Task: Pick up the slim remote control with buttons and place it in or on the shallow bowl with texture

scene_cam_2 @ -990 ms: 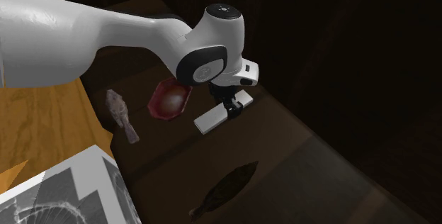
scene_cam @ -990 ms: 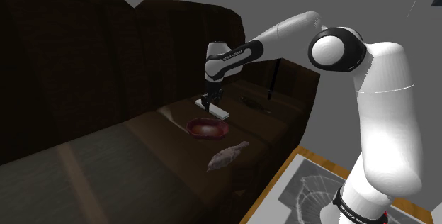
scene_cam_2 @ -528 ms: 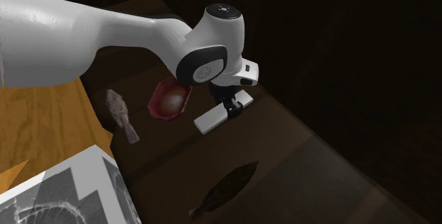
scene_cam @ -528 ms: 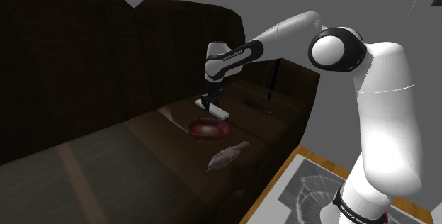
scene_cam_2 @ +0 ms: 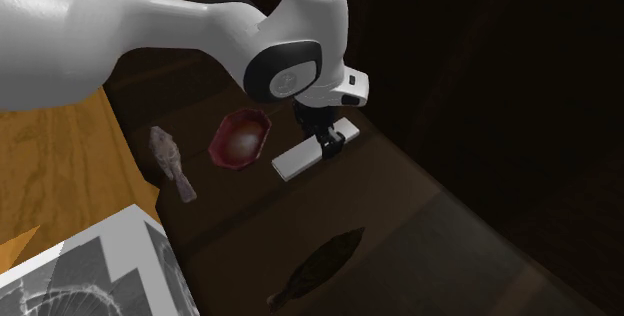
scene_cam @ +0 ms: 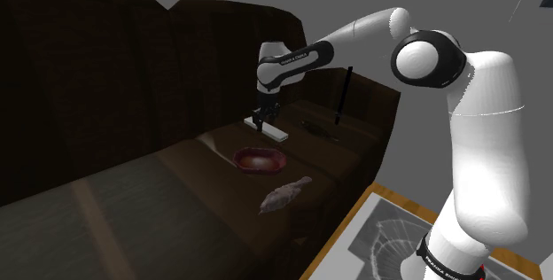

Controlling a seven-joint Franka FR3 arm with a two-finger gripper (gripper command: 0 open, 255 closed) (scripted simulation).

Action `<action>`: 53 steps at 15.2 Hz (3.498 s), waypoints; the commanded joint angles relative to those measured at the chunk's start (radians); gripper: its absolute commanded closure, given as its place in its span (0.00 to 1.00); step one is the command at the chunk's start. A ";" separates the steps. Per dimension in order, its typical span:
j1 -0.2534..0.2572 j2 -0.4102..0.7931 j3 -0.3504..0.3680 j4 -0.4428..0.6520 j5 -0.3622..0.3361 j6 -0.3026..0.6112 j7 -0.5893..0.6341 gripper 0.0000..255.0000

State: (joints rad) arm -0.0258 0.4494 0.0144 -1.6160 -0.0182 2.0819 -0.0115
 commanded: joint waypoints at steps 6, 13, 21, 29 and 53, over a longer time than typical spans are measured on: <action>0.000 -0.033 0.001 0.048 0.001 -0.081 -0.001 1.00; 0.000 -0.053 0.001 0.113 0.002 -0.166 -0.002 1.00; 0.053 -0.202 0.027 -0.059 -0.004 -0.143 0.080 1.00; 0.135 -0.382 0.090 -0.293 -0.004 -0.092 0.226 1.00; 0.149 -0.339 0.101 -0.437 -0.013 0.094 0.260 0.00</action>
State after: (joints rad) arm 0.1235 0.1104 0.1152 -2.0531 -0.0316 2.1758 0.2482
